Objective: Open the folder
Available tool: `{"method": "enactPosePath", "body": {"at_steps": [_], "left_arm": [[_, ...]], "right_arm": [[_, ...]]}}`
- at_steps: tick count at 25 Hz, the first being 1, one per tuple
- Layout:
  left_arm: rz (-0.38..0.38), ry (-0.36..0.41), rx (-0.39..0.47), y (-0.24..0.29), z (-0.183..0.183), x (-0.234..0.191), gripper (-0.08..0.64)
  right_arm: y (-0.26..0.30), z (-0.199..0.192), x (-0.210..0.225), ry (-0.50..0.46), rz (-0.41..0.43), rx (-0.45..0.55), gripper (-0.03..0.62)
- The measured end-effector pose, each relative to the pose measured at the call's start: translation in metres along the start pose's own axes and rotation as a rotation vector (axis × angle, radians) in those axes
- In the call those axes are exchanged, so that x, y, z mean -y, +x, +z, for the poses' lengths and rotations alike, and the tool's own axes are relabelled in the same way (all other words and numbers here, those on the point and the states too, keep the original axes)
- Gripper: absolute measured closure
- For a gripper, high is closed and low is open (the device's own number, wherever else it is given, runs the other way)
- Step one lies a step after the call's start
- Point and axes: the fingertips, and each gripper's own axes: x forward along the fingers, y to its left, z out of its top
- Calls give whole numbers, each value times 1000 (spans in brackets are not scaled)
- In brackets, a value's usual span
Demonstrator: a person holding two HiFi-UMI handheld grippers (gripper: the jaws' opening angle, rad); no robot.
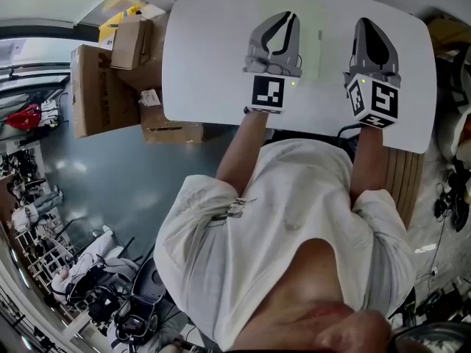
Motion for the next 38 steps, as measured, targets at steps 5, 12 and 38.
{"method": "enactPosePath", "body": {"at_steps": [5, 12, 38], "left_arm": [[-40, 30, -45, -3, -27, 16, 555], [-94, 69, -107, -9, -61, 37, 549], [-349, 260, -404, -49, -205, 115, 451]], "right_arm": [[1, -19, -1, -2, 7, -36, 591], [-4, -42, -2, 7, 11, -76, 591], [-22, -165, -23, 48, 109, -277, 591]]}}
